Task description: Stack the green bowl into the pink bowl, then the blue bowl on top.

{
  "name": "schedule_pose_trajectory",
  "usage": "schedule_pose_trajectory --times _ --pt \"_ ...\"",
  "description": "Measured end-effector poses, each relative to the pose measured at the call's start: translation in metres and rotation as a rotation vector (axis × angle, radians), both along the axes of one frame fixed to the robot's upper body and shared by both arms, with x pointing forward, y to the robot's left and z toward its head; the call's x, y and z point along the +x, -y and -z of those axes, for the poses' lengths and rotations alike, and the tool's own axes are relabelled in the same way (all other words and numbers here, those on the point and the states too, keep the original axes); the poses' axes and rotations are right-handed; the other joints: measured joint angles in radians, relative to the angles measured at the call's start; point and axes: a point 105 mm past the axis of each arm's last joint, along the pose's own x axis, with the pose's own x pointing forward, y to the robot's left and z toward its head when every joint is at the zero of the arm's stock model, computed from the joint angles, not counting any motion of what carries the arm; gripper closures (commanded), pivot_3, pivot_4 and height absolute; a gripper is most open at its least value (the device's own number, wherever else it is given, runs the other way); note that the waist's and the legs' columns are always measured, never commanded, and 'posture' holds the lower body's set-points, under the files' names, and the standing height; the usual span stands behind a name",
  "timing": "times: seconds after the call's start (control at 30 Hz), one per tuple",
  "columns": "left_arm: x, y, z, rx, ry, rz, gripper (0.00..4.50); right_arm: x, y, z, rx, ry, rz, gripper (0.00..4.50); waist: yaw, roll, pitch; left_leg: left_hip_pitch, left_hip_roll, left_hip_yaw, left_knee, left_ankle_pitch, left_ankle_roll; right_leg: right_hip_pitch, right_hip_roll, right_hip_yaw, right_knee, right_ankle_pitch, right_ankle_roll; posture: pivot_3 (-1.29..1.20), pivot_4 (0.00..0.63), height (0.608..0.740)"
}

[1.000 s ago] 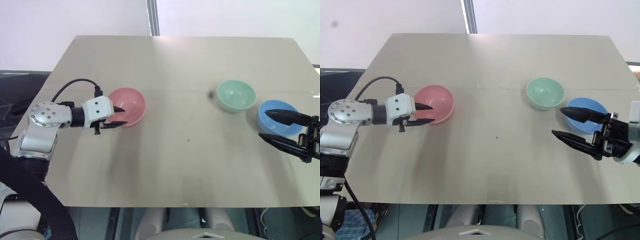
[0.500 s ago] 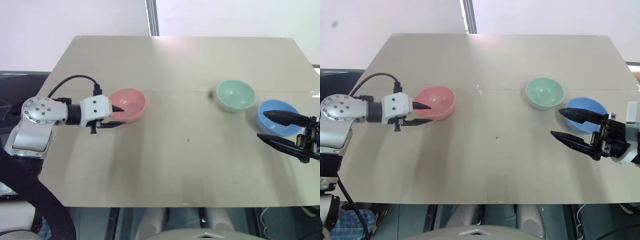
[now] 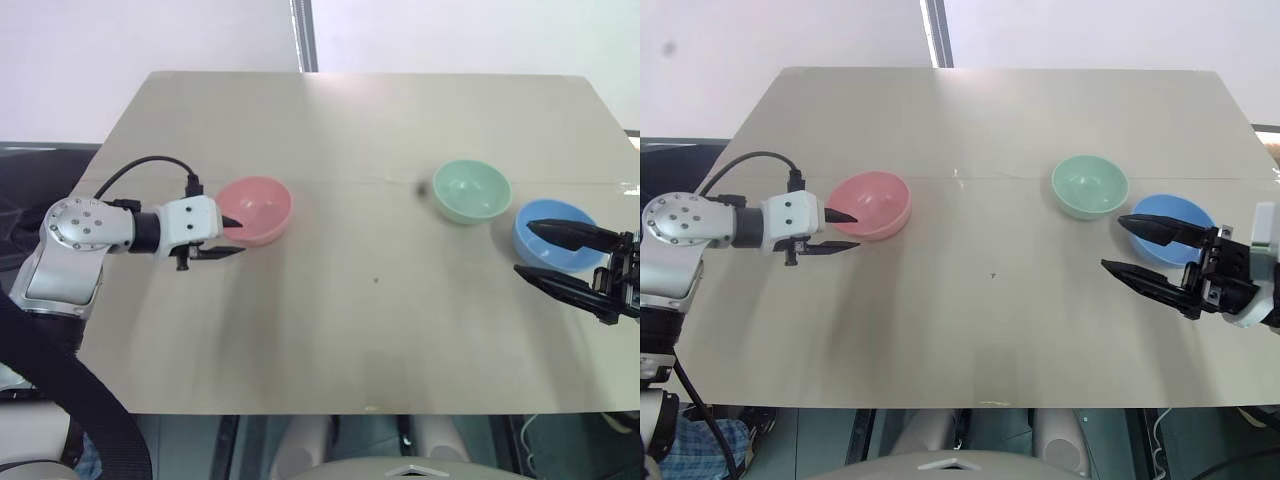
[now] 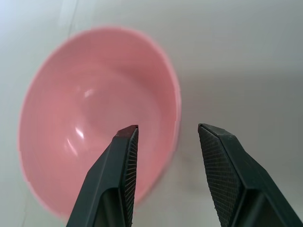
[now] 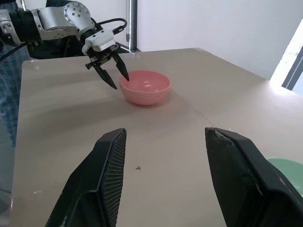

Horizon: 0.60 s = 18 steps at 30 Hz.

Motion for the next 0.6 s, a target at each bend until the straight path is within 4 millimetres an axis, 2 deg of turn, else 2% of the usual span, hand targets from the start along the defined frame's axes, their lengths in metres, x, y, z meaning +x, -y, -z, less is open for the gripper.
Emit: schedule_pose_trajectory --times 0.3,0.4,0.47,0.5,0.6 --pt "0.013 0.01 0.011 0.009 0.013 0.03 2.38 0.001 0.001 0.0 0.001 0.0 0.006 1.55 0.0 0.0 0.0 -0.001 0.0 0.0 0.002 0.0 0.0 0.0 0.0 -0.002 0.001 0.0 0.0 0.0 0.15 0.74" --pt "0.016 0.01 0.009 0.01 0.028 0.035 3.15 0.001 0.001 0.0 0.002 0.0 0.011 1.55 -0.002 0.0 0.0 -0.001 0.0 0.0 0.003 0.0 0.0 0.0 0.0 -0.002 0.001 0.0 0.0 0.0 0.15 0.74" --pt "0.017 0.012 0.009 0.004 0.03 0.039 3.85 0.002 0.001 0.0 0.002 0.0 0.013 1.55 -0.002 0.0 0.0 -0.002 0.0 0.0 0.004 0.0 0.0 0.0 0.0 -0.002 0.002 0.0 0.0 0.0 0.15 0.74" --pt "0.017 0.013 0.009 0.003 0.031 0.044 4.39 0.002 0.001 0.0 0.003 0.0 0.015 1.55 -0.001 0.0 0.0 -0.002 -0.001 0.0 0.005 0.0 0.0 0.0 0.0 -0.002 0.002 0.0 0.0 0.0 0.15 0.74" --pt "0.018 0.014 0.01 0.005 0.028 0.054 4.48 0.002 0.001 0.0 0.003 0.001 0.022 1.55 -0.001 0.0 0.0 -0.003 -0.001 0.0 0.006 0.0 0.0 0.0 0.0 -0.002 0.003 0.0 0.0 0.0 0.15 0.74"
